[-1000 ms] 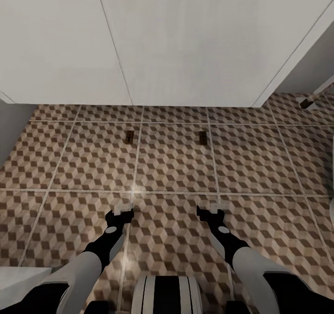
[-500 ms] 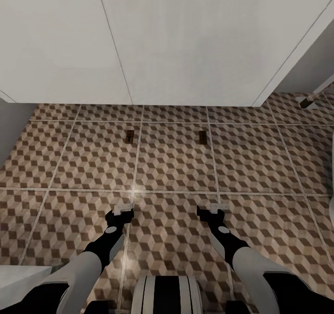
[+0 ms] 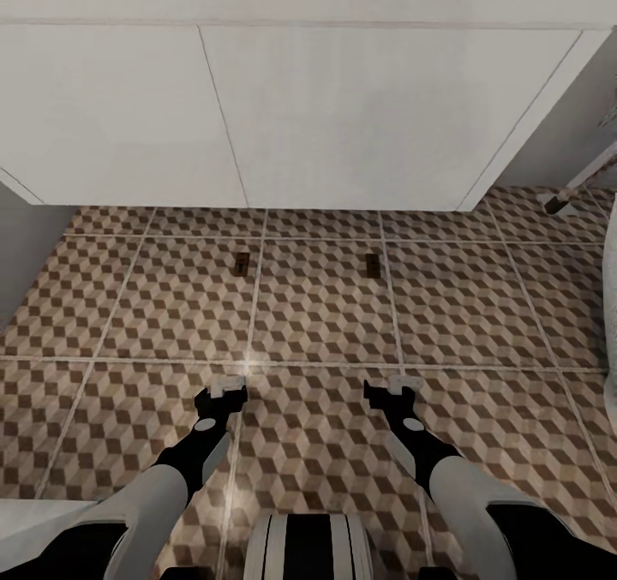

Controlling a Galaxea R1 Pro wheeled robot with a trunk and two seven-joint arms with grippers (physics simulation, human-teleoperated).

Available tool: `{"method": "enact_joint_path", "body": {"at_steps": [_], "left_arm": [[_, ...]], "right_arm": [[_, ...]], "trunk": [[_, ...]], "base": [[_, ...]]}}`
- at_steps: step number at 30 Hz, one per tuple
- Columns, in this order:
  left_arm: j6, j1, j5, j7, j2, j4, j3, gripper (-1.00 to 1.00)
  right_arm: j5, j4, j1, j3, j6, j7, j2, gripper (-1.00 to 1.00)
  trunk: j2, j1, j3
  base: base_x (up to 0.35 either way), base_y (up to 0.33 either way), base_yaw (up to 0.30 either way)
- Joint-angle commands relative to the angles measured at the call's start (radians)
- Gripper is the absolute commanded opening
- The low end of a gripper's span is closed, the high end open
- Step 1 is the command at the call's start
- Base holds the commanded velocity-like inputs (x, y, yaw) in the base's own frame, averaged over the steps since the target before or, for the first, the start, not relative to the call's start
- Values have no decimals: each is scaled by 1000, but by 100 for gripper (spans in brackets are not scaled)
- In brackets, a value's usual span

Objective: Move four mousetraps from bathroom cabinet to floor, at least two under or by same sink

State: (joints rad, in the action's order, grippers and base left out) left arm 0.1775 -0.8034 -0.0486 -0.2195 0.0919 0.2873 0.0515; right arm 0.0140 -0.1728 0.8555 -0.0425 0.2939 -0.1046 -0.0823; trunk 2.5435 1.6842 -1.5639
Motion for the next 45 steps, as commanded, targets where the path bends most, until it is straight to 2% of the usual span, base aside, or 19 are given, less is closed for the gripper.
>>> {"method": "enact_joint_path", "body": {"at_steps": [1,32,45], "left_arm": [[4,0,-5,-1,1,-1,5,100],[4,0,-2,-1,-1,-4,10,100],[4,0,-2,0,-1,-3,12,100]], "right_arm": [[1,1,0,-4,4,-1,0,100],[2,-1,0,-6,-4,-16,0,100],[3,-2,0,-5,-6,-43,0,100]], "trunk": [[0,-1,3],[-7,-14,123],[-10,-20,174]], "base": [[0,0,0],[0,0,0],[0,0,0]]}}
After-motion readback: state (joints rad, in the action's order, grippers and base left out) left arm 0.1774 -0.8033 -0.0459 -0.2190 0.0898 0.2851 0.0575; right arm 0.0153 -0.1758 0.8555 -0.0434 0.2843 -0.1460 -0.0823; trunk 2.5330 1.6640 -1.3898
